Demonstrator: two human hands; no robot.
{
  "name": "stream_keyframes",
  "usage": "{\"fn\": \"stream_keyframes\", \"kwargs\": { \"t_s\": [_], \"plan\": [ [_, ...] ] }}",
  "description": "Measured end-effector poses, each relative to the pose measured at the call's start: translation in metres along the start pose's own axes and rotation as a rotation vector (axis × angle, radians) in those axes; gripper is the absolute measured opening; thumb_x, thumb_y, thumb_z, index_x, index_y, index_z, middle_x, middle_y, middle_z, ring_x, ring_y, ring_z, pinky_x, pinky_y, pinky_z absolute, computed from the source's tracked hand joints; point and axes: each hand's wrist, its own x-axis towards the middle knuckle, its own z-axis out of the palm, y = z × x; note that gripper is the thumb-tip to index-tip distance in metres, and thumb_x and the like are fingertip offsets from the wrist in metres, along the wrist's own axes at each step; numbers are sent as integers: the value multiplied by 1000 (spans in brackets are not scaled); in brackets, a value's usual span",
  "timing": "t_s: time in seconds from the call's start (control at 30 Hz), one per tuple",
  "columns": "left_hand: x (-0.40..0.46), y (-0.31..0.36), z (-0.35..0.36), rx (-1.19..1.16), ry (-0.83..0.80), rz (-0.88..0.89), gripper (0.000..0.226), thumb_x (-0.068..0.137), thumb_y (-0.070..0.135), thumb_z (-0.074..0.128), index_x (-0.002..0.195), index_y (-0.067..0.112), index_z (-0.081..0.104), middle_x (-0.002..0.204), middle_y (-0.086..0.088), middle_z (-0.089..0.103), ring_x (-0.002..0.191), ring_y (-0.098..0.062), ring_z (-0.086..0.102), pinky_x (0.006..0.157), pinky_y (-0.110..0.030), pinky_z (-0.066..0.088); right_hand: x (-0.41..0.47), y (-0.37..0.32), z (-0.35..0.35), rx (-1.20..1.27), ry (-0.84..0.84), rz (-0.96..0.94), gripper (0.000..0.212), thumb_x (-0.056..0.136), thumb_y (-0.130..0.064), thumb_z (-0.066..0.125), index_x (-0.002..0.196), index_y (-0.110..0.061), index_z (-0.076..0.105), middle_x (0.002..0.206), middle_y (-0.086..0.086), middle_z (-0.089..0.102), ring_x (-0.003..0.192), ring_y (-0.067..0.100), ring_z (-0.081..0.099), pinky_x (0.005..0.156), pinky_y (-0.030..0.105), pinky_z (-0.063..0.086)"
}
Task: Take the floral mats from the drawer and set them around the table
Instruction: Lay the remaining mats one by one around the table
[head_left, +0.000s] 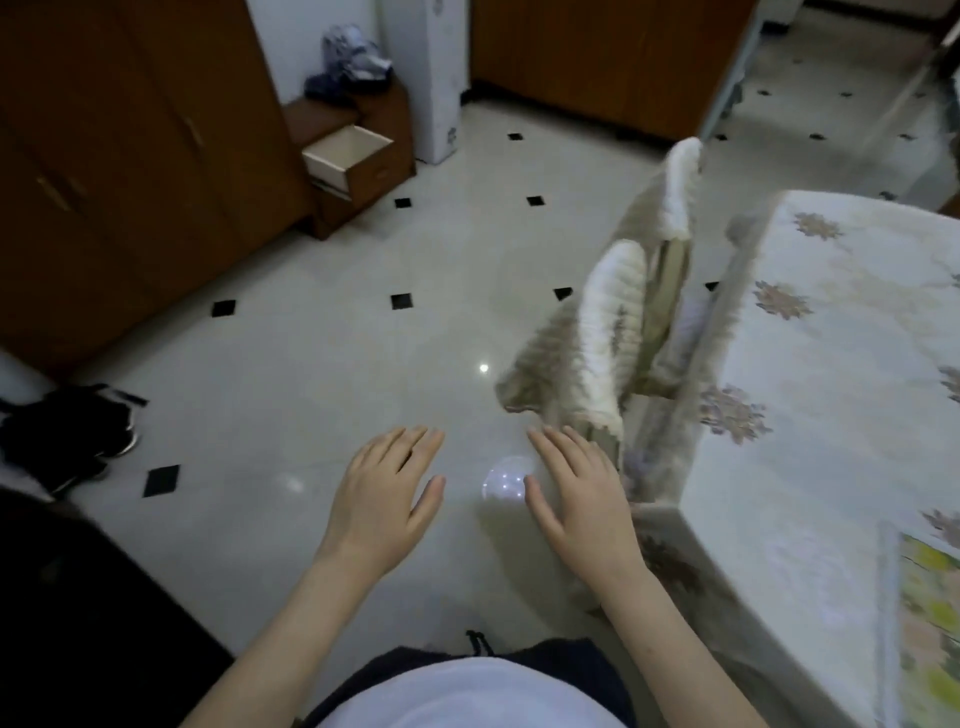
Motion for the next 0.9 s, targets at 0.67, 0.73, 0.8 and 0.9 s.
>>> {"fn": "stream_keyframes", "kwargs": {
  "t_s": [0.67, 0.73, 0.8, 0.9],
  "plan": [
    [133, -194, -12, -36, -72, -227, 57, 100, 44, 20, 131, 13, 56, 128, -5, 60, 118, -27, 55, 104, -32, 30, 240, -60, 138, -42, -296, -79, 50, 96, -39, 33, 140, -20, 47, 139, 2, 53, 130, 25, 47, 106, 45, 40],
    [180, -216, -22, -14, -70, -213, 60, 100, 46, 17, 133, 14, 55, 129, -4, 60, 119, -27, 55, 104, -34, 34, 284, -55, 144, -25, -282, -55, 51, 96, -41, 32, 141, -20, 46, 139, 2, 53, 130, 25, 46, 106, 44, 39],
    [226, -232, -36, -9, -58, -193, 61, 99, 48, 16, 134, 15, 53, 131, -4, 58, 121, -27, 53, 103, -38, 39, 324, -51, 143, -6, -252, -19, 52, 96, -42, 30, 142, -21, 45, 140, 1, 52, 131, 24, 45, 108, 43, 37],
    [294, -250, -57, 2, -37, -166, 60, 98, 48, 18, 137, 16, 50, 134, -4, 56, 124, -25, 51, 104, -39, 37, 383, -43, 137, 3, -197, 11, 52, 96, -42, 31, 140, -20, 47, 138, 2, 54, 129, 24, 47, 107, 42, 38]
  ]
}}
